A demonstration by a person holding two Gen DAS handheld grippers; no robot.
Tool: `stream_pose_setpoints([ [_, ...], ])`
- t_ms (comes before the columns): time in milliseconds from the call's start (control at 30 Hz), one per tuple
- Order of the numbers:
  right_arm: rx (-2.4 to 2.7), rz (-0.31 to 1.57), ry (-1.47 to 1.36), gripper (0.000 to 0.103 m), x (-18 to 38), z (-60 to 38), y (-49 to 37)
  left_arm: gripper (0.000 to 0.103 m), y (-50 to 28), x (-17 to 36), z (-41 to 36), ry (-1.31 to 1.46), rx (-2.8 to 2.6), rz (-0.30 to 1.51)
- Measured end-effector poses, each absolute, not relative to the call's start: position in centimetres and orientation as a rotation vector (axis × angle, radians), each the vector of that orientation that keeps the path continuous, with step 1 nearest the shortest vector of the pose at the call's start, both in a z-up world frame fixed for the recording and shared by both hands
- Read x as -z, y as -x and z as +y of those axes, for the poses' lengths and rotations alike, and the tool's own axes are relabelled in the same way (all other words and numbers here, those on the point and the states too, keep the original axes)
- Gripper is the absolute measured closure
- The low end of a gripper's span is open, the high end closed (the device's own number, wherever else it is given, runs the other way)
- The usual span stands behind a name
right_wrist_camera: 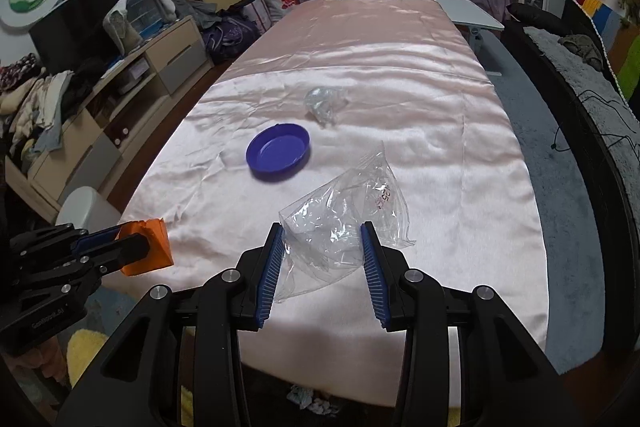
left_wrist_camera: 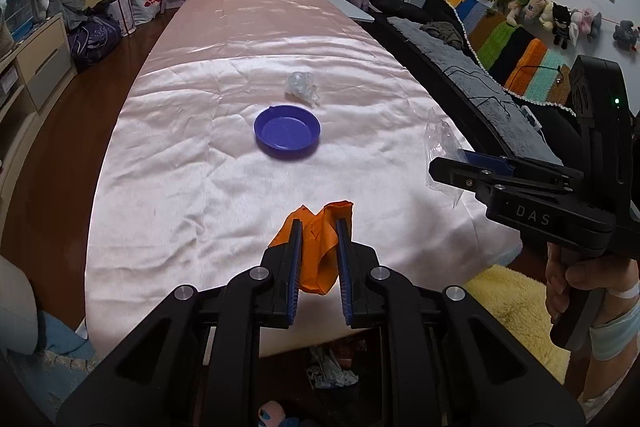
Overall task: Collect trash
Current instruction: 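Carry the cloth in the left tool while the right tool carries the plastic bag to the bin, then open both tools to drop the cloth and plastic bag into the bin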
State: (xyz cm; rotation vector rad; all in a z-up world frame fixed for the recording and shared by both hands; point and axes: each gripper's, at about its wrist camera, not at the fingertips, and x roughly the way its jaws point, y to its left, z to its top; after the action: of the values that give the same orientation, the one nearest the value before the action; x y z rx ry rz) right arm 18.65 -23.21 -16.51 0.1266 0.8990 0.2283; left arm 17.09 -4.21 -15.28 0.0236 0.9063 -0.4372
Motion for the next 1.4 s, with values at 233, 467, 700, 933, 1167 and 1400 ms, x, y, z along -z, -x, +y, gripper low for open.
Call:
stream_pose_setpoints([
  [233,-0.257,0.941,-0.133,0.063,17.9,-22.2,-13.0,0.088,-12.0,17.2,-3.7,0.002,0.467,0.942],
  [467,-0.271,1.006,-0.162,0.062,20.4,-21.8,-8.7,0.088,-8.8,19.8,-3.9,-0.003,0.472,0.993],
  [700,-0.256,1.094,-0.173,0.062,24.2,-21.4,-6.0,0.088,-6.4,23.9,-4.5,0.008,0.477,1.075],
  [933,-0.248,1.198,-0.207,0.062,28.3,-21.3,-5.4,0.088,-5.0,28.9,-5.4,0.013,0.480,1.191],
  [1167,-0.238,1.271,-0.258,0.057,30.8,-21.4,-5.6,0.086,-5.2,31.1,-5.9,0.006,0.481,1.256],
  [1400,-0.237,1.262,-0.281,0.047,30.5,-21.5,-6.3,0.084,-5.5,31.7,-6.1,-0.006,0.478,1.277],
])
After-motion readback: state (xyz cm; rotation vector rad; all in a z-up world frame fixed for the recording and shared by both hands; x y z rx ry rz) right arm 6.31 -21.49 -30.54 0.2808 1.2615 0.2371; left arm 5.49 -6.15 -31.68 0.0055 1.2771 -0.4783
